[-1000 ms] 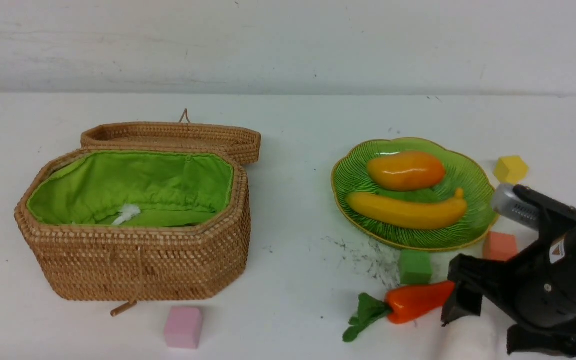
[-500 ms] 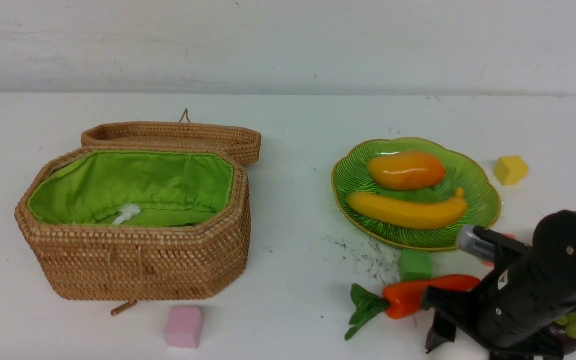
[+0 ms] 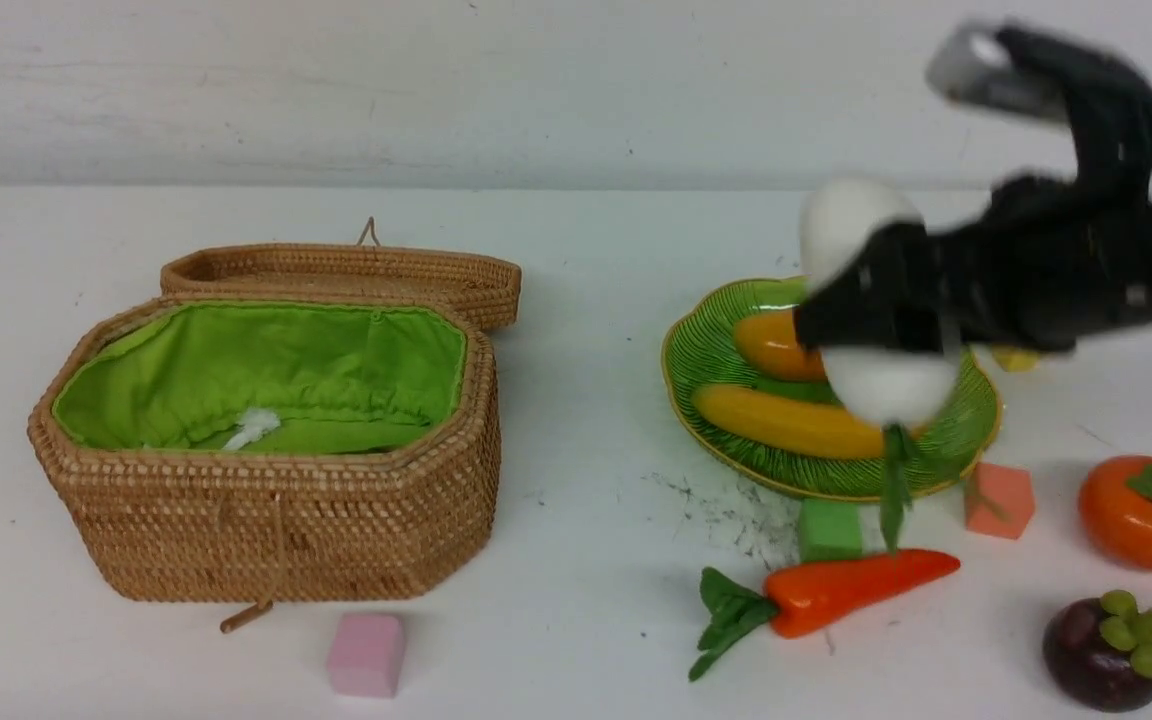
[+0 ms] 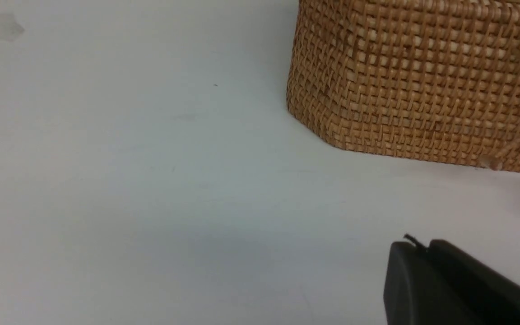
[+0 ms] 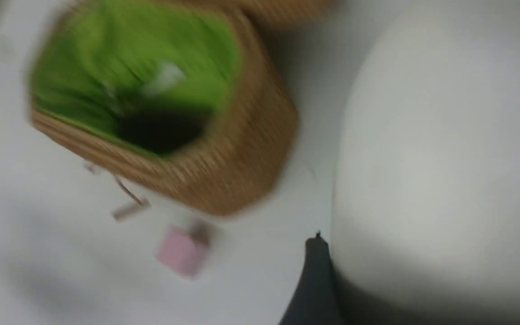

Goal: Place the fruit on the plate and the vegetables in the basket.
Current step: Take a daikon with your right arm and place it on the basket on the left, then use the right arm to grab a carrot and put it into the left basket

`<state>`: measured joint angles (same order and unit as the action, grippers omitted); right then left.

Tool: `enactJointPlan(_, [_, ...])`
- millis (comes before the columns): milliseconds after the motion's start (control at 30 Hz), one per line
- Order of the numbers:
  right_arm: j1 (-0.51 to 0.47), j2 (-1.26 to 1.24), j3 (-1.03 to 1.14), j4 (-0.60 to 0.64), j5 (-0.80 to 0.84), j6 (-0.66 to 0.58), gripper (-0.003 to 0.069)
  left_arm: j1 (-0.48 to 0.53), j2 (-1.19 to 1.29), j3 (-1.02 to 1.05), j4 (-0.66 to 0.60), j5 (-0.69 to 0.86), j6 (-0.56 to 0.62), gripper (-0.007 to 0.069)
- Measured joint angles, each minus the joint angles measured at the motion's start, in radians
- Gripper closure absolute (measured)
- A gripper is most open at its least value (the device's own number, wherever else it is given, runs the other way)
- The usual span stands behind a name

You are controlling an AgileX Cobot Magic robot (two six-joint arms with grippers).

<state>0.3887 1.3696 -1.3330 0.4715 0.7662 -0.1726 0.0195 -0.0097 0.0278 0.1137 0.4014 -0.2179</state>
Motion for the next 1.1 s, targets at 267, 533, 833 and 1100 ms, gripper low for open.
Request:
enactJointPlan(267, [0.179, 0.404, -0.519, 0.015, 0.058, -0.229, 0.0115, 0.0, 0.0, 0.0, 0.0, 0.0, 0.0, 0.0585])
enactJointPlan(533, [0.295, 0.834, -0.95, 0.028, 0.141, -0.313, 0.0115, 0.0, 0.0, 0.0, 0.0, 0.0, 0.0, 0.0577])
enactJointPlan(833, [0.306, 0.903, -1.02, 0.028, 0.1, -0.279, 0.0041, 0.0, 0.0, 0.0, 0.0, 0.0, 0.0, 0.0566])
enactJointPlan(1100, [0.294, 0.883, -1.021, 0.034, 0.125, -0.267, -0.0003, 0.0, 0.0, 0.0, 0.0, 0.0, 0.0, 0.056])
